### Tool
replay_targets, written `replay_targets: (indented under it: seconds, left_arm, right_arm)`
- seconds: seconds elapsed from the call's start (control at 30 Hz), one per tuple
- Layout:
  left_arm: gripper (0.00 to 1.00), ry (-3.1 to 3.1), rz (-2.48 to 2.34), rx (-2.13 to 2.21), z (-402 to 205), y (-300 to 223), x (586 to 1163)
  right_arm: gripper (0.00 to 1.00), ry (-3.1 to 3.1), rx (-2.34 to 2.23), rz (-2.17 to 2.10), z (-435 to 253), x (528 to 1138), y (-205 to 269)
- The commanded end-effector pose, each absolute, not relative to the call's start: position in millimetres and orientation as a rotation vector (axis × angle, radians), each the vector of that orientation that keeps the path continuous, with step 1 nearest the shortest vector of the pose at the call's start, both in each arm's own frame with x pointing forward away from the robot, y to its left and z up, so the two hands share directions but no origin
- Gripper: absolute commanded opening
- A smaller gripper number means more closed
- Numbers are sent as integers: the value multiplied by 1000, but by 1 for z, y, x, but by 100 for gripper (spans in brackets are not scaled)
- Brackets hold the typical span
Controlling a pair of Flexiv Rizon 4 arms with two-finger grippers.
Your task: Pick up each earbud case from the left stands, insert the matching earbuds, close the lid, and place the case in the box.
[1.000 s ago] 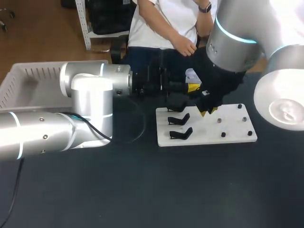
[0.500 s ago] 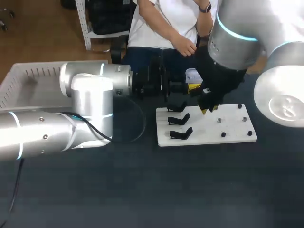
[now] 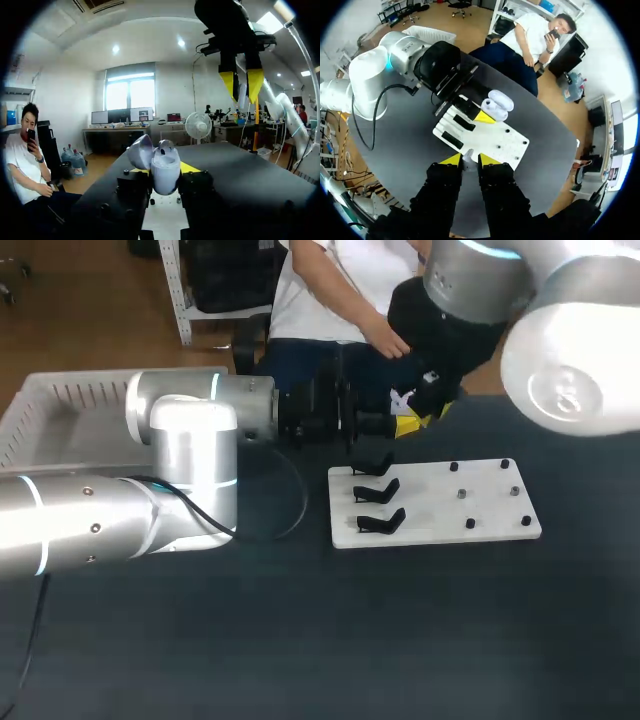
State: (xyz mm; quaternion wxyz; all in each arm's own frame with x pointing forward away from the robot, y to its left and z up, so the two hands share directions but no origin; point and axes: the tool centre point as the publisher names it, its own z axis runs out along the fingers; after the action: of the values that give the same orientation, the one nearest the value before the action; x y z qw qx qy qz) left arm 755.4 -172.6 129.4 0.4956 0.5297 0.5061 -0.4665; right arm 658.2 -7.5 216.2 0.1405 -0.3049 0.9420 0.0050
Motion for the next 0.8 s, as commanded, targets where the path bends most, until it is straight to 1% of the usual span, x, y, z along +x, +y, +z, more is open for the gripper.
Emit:
replay_targets:
  seconds: [0.03,0.47,0.8]
  left_arm:
    - [0,1223,-1126,1279,129,-173,754]
    - [0,1223,-1126,1279,129,-173,754]
    - [0,1223,-1126,1279,129,-173,754]
  right_arm:
    - [0,2753,-891,7,222,674,-2]
    - [0,2762,-953,-22,219,710,5]
    - [0,2755,-1010,-56,204,724,10]
